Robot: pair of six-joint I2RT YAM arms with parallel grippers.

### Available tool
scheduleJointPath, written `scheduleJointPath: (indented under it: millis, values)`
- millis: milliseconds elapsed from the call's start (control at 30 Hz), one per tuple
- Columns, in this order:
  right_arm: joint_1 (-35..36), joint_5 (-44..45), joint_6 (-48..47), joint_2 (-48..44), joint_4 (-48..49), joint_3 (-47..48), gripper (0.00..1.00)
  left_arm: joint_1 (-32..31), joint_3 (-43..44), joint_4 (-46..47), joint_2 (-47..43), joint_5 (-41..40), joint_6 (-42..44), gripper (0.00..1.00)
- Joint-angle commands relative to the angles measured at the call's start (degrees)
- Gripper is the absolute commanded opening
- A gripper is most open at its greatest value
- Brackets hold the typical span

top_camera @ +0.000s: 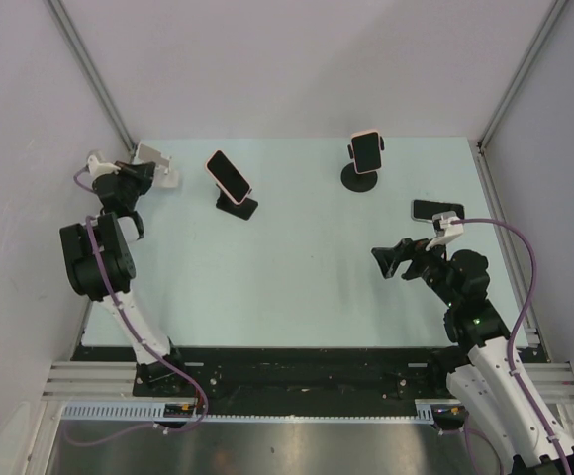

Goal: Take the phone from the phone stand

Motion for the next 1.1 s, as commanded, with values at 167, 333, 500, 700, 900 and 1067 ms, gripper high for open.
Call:
scheduleJointPath:
  millis: [167, 333, 500, 700, 900, 1067]
  values:
    - [0.1, -2.5, -2.1, 1.4, 3.3, 0.3, 0.97, 2.2, 5.9, 6.1, 6.5, 5.0, -2.2, 0.00]
    - [0.1, -3.1, -2.2, 1.9, 3.3, 0.3, 0.97, 3.3, 5.5, 6.1, 8.6, 6.6, -2.6, 0.00]
    - [0.1, -3.8, -2.1, 2.0, 3.3, 0.3, 0.97, 3.7, 3.1, 6.1, 8.6, 5.9, -1.7, 0.02]
    - [0.3, -3.6, -2.2, 1.8, 3.3, 0.3, 0.97, 4.0, 0.5, 6.1, 8.1, 5.5, -3.1, 0.11]
    - [0.4, -4.1, -2.2, 1.2, 3.3, 0.3, 0.97, 3.9, -0.5, 6.1, 7.5, 4.6, -4.8, 0.27]
    - [0.7, -4.0, -2.3, 0.4, 2.8, 0.3, 0.97, 4.6, -0.1, 6.1, 6.6, 5.1, -5.6, 0.50]
